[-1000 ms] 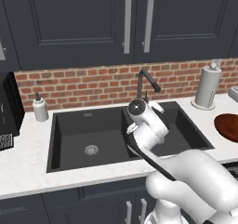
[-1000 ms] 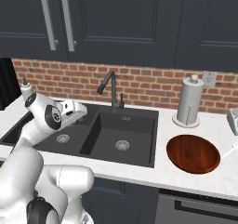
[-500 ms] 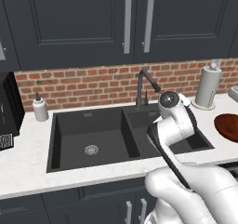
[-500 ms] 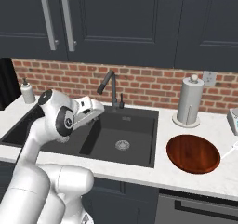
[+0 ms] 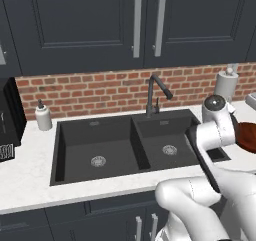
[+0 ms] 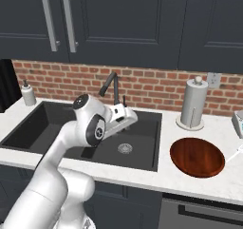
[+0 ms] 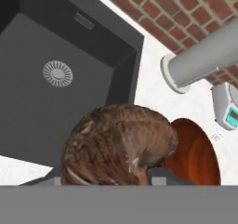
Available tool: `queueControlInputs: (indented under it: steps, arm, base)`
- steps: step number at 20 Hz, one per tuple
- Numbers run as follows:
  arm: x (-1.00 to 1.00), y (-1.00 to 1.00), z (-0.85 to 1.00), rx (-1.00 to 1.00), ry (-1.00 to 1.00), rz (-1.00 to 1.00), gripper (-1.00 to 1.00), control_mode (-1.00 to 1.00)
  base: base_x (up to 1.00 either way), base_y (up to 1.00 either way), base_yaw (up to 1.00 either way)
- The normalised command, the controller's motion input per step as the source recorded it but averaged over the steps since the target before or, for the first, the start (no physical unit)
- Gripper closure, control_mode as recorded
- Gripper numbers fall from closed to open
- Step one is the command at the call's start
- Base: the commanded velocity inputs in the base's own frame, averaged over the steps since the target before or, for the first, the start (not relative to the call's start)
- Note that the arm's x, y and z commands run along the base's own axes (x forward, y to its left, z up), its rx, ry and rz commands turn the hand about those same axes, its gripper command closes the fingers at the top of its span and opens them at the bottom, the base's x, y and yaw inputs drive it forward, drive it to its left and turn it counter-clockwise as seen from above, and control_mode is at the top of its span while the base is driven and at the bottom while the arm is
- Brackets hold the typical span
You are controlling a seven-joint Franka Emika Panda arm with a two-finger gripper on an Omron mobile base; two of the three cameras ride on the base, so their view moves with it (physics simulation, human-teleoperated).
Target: Pick the mushroom from the sink and place it in the bowl. Then pick the bowl and place it in the microwave. Then close the microwave door and press the start button.
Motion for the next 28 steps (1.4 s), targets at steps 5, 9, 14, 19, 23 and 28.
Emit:
queueControlInputs:
  steps: [5,9,14,19,23,28]
  arm:
    - [0.17,-1.0,0.0,0.0,0.14,-0.14,1.0,-1.0]
    - [0.31,-1.0,0.0,0.0,0.18,-0.19,1.0,-1.0]
    - [0.38,-1.0,0.0,0.02,0.18,-0.21,1.0,-1.0]
    - [0.4,-1.0,-0.11,0.11,0.16,-0.13,1.0,-1.0]
    - [0.34,-0.9,-0.38,0.22,0.17,-0.03,1.0,-1.0]
    - [0.24,-0.8,-0.41,0.21,0.11,0.0,1.0,-1.0]
  base:
    - [0.0,0.0,0.0]
    - [0.0,0.0,0.0]
    - [0.0,0.0,0.0]
    - [0.0,0.0,0.0]
    - [0.0,0.0,0.0]
    - [0.0,0.0,0.0]
